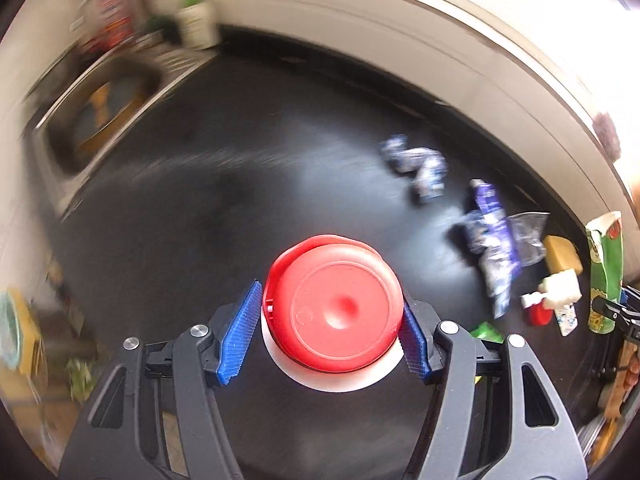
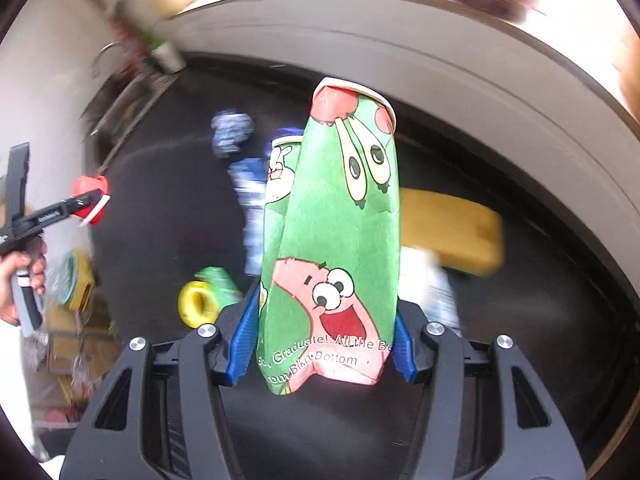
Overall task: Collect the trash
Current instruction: 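Carry the cup and red lid over the bin and release both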
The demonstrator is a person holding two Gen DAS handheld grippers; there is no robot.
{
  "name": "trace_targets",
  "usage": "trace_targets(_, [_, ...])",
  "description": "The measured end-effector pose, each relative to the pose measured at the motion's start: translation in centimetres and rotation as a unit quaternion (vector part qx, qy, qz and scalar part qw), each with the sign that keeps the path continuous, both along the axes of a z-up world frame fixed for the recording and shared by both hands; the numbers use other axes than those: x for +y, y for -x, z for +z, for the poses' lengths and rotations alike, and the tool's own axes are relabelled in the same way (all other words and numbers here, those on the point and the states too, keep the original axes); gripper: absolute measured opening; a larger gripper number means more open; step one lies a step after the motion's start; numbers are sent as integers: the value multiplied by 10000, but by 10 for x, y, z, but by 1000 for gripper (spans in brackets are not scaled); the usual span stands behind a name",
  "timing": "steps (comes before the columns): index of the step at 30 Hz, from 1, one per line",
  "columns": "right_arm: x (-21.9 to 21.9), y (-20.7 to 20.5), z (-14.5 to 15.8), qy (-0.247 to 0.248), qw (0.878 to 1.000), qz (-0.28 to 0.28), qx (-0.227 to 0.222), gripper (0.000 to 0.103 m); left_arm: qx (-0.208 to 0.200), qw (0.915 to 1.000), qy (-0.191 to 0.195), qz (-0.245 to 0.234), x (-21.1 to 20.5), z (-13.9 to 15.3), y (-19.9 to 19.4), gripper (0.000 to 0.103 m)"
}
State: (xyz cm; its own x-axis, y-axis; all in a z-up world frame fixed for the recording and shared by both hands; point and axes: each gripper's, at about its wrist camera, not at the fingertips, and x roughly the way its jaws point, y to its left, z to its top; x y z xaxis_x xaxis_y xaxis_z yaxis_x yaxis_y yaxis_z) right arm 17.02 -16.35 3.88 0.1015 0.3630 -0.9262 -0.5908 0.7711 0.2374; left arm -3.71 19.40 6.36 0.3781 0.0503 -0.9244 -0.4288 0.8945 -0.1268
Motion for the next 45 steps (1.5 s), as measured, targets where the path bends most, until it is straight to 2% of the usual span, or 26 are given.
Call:
trace_targets(3, [68, 26, 1, -153, 9977, 652, 100, 55, 33, 9983, 18, 589, 36, -2, 63, 62])
trace_targets(7, [176, 85, -2, -145, 9836, 1789, 177, 55, 153, 9919, -23, 1259, 72, -13, 139, 62])
trace_targets(9, [225, 122, -7, -62, 9722, 2337, 131, 55, 216, 9844, -9, 1744, 95, -20, 192, 62])
trace_targets(12, [291, 183, -20, 70, 9498, 3125, 134, 55, 324, 9741, -11, 2240, 118, -31, 243, 62])
trace_targets(19, [382, 287, -59, 337, 9095, 4141, 131, 55, 475, 9467, 139, 3182, 150, -63, 335, 62])
trace_targets(24, [429, 336, -89, 531, 8862, 4602, -51, 55, 673, 9365, 327, 3426, 152, -100, 362, 62])
trace_targets(28, [455, 366, -112, 620, 8791, 4724, -145, 55, 762, 9279, 527, 3612, 155, -130, 376, 62])
trace_targets(34, [489, 378, -157, 852, 8807, 4656, -168, 55, 856, 9205, 735, 3740, 158, -163, 387, 62])
trace_targets(45, [511, 386, -217, 1154, 8729, 4738, -137, 55, 981, 9189, 1001, 3688, 164, -213, 387, 62])
